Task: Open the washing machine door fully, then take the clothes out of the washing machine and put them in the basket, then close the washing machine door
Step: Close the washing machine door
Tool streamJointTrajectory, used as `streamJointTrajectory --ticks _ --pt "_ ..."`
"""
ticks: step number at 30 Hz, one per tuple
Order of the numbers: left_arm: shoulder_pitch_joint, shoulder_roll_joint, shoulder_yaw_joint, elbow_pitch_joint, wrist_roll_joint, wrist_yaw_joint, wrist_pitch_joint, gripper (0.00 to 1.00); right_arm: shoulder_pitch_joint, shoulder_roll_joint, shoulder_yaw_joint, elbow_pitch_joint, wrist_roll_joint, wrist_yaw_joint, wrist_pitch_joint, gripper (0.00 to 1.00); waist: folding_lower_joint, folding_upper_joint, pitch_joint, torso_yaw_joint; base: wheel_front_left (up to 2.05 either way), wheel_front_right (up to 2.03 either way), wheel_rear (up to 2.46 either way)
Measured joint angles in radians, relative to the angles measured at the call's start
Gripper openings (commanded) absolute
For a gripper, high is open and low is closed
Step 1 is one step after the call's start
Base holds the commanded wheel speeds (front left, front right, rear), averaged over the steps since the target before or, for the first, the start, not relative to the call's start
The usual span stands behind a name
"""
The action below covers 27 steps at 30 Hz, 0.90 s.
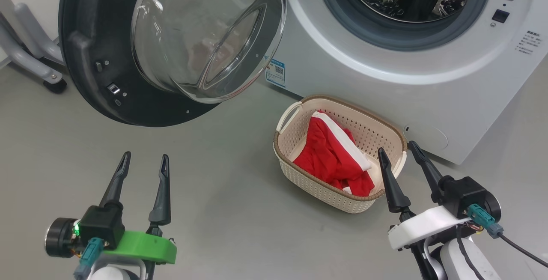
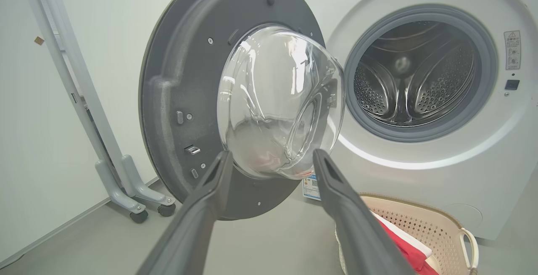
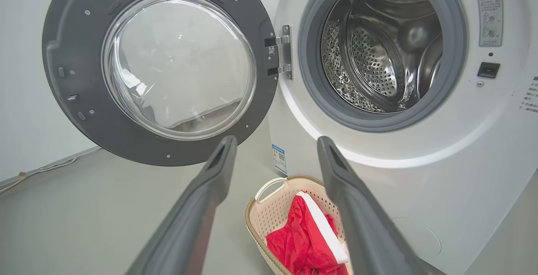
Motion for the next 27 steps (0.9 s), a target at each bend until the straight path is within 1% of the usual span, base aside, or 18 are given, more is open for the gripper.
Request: streamJointTrajectory --ticks 27 --pt "0.004 0.0 -0.001 -0.002 0.01 0.0 0.0 1.0 0.0 0.0 -0.001 0.006 0.007 -0.001 0.0 1.0 0.0001 0.0 -0.013 -0.005 0.0 0.0 0.0"
